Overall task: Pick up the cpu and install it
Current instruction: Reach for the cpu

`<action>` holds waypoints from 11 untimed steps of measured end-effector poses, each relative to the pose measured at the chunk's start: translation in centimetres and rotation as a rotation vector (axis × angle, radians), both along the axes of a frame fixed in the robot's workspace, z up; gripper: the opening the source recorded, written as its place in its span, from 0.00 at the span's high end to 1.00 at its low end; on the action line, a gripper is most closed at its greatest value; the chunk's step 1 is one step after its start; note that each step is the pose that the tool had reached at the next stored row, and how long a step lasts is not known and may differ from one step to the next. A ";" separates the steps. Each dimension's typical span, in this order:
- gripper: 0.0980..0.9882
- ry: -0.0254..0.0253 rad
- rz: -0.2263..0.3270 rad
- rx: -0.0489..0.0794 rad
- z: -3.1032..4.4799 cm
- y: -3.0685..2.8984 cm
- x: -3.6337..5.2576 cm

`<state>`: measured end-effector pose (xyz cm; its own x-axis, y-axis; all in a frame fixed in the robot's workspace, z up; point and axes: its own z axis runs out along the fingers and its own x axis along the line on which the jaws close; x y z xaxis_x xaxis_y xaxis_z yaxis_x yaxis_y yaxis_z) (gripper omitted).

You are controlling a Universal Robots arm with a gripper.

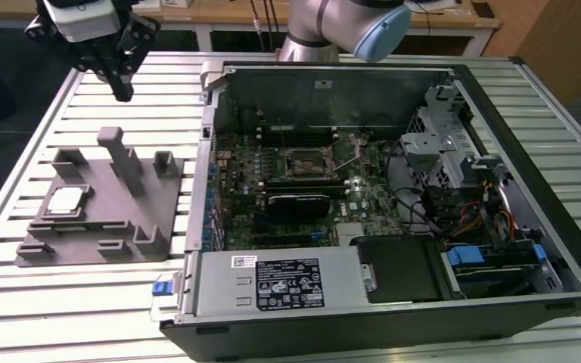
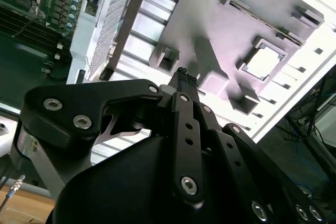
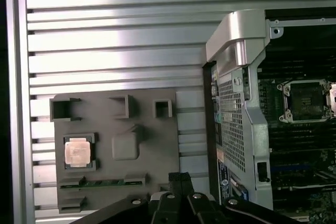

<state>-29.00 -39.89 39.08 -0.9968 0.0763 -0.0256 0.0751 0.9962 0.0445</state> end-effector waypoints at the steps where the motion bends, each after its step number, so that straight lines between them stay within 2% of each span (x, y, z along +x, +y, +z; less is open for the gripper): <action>1: 0.99 0.0000 0.000 0.000 0.00 0.00 -0.22; 11: 0.99 -0.0001 0.000 0.000 -0.20 0.00 -2.30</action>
